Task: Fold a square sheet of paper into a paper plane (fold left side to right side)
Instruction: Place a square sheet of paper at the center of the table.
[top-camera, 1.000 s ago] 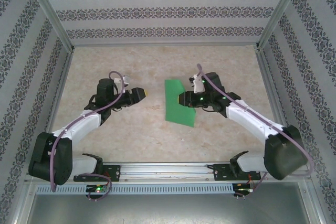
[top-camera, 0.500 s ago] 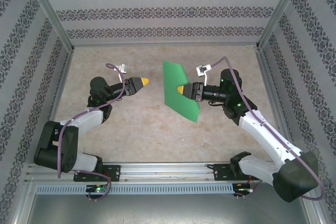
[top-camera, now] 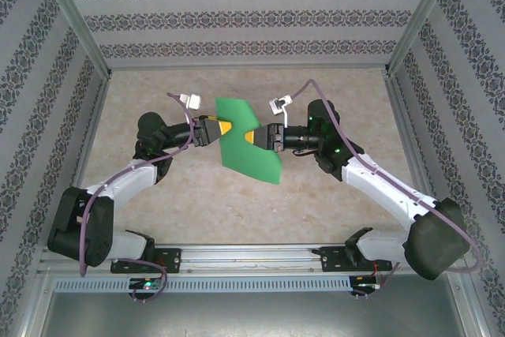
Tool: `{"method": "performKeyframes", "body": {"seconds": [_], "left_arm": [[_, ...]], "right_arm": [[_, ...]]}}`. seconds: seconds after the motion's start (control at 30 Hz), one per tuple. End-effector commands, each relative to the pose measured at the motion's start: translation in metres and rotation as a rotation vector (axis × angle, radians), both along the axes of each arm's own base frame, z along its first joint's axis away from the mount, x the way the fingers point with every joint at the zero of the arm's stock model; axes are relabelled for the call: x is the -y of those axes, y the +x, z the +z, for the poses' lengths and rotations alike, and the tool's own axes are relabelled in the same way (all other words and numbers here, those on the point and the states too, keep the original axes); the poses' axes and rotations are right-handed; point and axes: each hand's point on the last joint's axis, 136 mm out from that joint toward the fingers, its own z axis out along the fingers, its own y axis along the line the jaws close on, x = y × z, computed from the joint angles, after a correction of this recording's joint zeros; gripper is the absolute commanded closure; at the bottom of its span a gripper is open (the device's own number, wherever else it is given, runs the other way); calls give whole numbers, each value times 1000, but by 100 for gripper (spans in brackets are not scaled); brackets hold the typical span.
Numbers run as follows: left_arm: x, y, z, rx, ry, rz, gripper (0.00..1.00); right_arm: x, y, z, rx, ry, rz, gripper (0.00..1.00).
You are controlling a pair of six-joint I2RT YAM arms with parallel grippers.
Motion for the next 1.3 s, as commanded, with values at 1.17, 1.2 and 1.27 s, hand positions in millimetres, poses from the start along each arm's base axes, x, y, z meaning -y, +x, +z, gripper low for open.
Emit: {"method": "performKeyframes", "body": {"seconds": [1.17,1.2,1.27], "left_arm": [[-25,13,-169,-480,371,237,100],[-26,12,-180,-509,391,237,100],[-28,11,-199,-563,423,244,100]], "right_arm": [[89,47,-121,-122,-393,-444,30],[89,48,-127,-133,-401,-449,30],[90,49,-139,-160,-418,-458,32]]}}
